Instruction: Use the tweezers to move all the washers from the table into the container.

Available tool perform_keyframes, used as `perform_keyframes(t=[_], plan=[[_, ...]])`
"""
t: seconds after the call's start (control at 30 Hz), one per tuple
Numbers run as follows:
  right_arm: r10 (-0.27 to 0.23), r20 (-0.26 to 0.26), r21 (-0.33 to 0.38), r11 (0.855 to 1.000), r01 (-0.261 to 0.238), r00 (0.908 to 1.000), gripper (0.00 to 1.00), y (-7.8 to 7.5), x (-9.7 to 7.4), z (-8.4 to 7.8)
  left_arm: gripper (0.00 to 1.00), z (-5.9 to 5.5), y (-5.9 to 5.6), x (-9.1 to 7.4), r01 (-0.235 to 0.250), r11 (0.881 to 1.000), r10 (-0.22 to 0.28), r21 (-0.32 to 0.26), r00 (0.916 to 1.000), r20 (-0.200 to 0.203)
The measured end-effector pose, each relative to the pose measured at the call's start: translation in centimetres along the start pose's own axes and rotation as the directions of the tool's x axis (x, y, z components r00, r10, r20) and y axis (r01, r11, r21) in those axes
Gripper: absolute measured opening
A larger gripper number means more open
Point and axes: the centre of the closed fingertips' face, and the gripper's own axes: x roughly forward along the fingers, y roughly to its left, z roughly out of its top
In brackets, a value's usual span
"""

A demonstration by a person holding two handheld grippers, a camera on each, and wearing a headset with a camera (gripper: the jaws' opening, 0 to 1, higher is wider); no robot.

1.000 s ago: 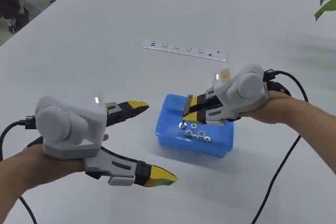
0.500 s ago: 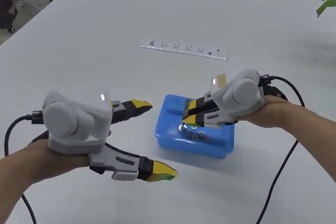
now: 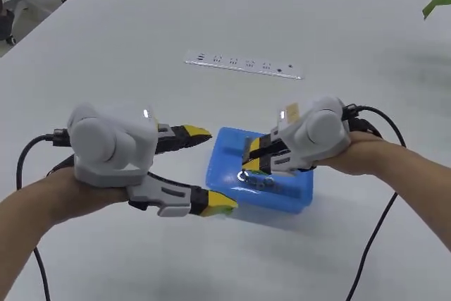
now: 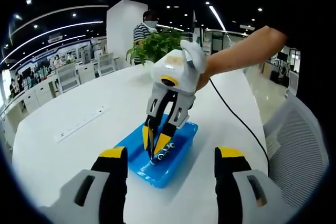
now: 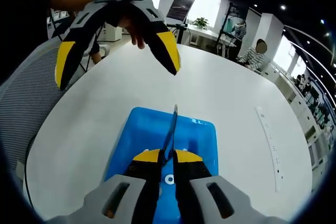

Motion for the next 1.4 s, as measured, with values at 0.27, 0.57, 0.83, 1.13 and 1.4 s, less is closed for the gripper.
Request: perform_keyframes(t=[0.27,0.57,0.83,1.13,1.4], plan=[[0.006,-0.002,-0.007,1.0,-0.006,1.0,0.1,0.3,0.1,0.0,0.49,0.9,0.9,1.0,0.022,1.0,-0.022,0.016,0.9997,0.008],[0.007,-0.006,-0.015,1.0,-0.007,1.0,0.1,0.4,0.1,0.0,0.25,1.0,2.0,2.1,0.027,0.997,-0.026,0.077,0.9994,-0.021],[0.01,-0.009,-0.028,1.0,-0.01,0.9999,0.1,0.5,0.2,0.1,0.16,1.0,2.2,3.4,0.064,0.993,-0.059,0.103,0.9971,-0.048],[0.013,-0.014,-0.037,0.999,-0.014,0.9998,0.1,0.4,0.2,0.0,0.06,1.2,2.1,3.9,0.09,0.988,-0.083,0.128,0.9946,-0.062],[0.015,-0.012,-0.036,0.999,-0.016,0.9998,0.1,0.4,0.2,0.0,0.06,1.3,2.0,4.2,0.101,0.982,-0.091,0.16,0.9934,-0.069]])
